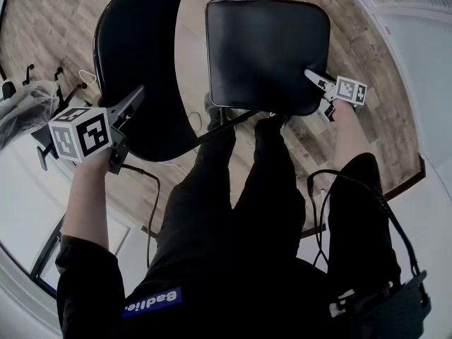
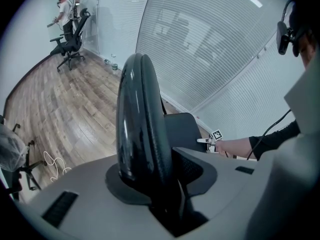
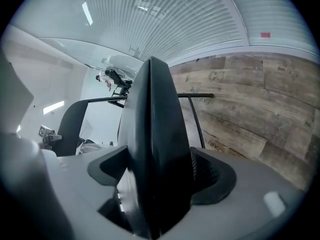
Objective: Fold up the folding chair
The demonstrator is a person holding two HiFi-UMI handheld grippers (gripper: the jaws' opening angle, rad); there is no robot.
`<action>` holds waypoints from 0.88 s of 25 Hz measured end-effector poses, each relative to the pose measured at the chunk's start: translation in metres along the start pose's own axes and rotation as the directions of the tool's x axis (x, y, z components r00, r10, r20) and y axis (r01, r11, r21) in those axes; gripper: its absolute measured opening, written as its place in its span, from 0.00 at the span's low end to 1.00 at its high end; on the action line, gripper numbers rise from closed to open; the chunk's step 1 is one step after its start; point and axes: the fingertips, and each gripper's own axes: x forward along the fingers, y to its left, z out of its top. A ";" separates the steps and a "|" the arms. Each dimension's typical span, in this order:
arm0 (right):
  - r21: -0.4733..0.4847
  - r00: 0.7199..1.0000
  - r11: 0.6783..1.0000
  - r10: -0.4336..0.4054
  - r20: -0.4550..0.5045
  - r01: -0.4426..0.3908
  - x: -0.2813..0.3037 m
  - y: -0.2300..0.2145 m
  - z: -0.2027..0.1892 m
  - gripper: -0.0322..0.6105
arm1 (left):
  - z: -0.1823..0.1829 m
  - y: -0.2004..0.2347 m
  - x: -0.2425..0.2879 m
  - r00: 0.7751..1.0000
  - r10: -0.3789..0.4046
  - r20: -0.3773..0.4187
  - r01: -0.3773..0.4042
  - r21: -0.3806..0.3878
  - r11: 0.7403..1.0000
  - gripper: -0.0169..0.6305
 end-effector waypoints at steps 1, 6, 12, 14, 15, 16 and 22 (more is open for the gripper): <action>-0.001 1.000 1.000 -0.004 0.000 0.004 0.001 0.000 0.000 0.62 | 0.000 0.000 0.000 1.000 -0.003 0.000 0.003 -0.004 1.000 0.24; -0.001 0.998 0.998 -0.059 0.011 0.059 -0.003 -0.001 -0.002 0.62 | 0.000 -0.003 -0.002 1.000 0.004 -0.017 -0.005 -0.012 1.000 0.23; 0.009 0.997 0.997 -0.075 -0.006 0.076 -0.010 0.020 -0.003 0.61 | 0.015 -0.023 -0.016 1.000 0.002 -0.017 -0.003 -0.005 1.000 0.20; 0.013 0.996 0.996 -0.088 -0.010 0.089 -0.015 0.029 -0.005 0.59 | 0.021 -0.033 -0.023 1.000 -0.012 -0.012 0.012 -0.011 1.000 0.17; 0.014 0.996 0.995 -0.094 -0.012 0.094 -0.017 0.034 -0.006 0.59 | 0.024 -0.038 -0.026 1.000 -0.018 -0.011 0.018 -0.014 1.000 0.16; 0.014 0.995 0.995 -0.098 -0.013 0.098 -0.019 0.040 -0.005 0.58 | 0.028 -0.042 -0.029 1.000 -0.021 -0.012 0.020 -0.014 1.000 0.15; 0.004 0.993 0.993 -0.120 -0.009 0.120 -0.029 0.083 -0.010 0.54 | 0.034 -0.058 -0.056 1.000 0.007 -0.011 -0.007 0.021 1.000 0.14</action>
